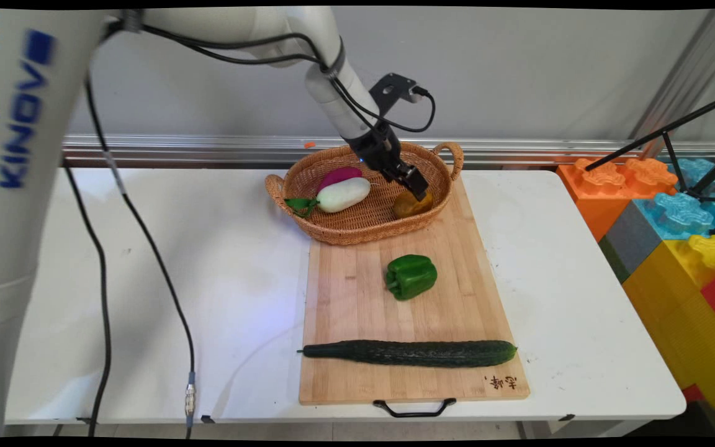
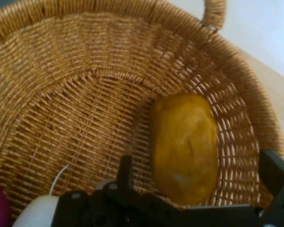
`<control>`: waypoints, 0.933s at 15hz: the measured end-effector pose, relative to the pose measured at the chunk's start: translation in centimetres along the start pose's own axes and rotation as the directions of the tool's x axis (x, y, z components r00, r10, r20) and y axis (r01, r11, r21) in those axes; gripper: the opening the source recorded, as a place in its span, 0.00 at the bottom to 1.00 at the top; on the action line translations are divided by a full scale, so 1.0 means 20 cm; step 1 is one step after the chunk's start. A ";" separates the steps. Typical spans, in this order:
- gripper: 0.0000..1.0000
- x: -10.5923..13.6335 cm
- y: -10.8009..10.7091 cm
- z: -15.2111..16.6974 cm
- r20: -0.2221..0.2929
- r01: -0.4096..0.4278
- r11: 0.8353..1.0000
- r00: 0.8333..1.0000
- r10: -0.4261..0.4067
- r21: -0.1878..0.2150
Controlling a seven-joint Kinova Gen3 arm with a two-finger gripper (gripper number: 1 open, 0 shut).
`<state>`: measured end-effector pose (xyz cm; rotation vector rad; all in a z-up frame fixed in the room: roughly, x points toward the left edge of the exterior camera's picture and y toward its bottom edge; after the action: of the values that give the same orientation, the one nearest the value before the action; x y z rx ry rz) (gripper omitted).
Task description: Pick up the potato from the vegetable basket
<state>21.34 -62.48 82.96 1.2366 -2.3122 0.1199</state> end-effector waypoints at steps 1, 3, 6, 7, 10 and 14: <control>1.00 0.01 -0.01 0.03 0.007 0.020 1.000 1.000 -0.020 0.000; 1.00 0.02 -0.03 0.08 0.015 0.040 0.999 0.999 -0.040 0.000; 1.00 0.03 -0.06 0.17 0.031 0.075 0.997 0.997 -0.075 -0.003; 1.00 0.03 -0.06 0.19 0.035 0.083 0.997 0.996 -0.083 -0.005; 1.00 0.03 -0.07 0.25 0.045 0.102 0.995 0.994 -0.101 -0.016; 0.00 0.04 -0.07 0.29 0.049 0.105 0.994 0.993 -0.103 -0.030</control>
<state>19.78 -65.59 78.12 1.3538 -2.2750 0.0163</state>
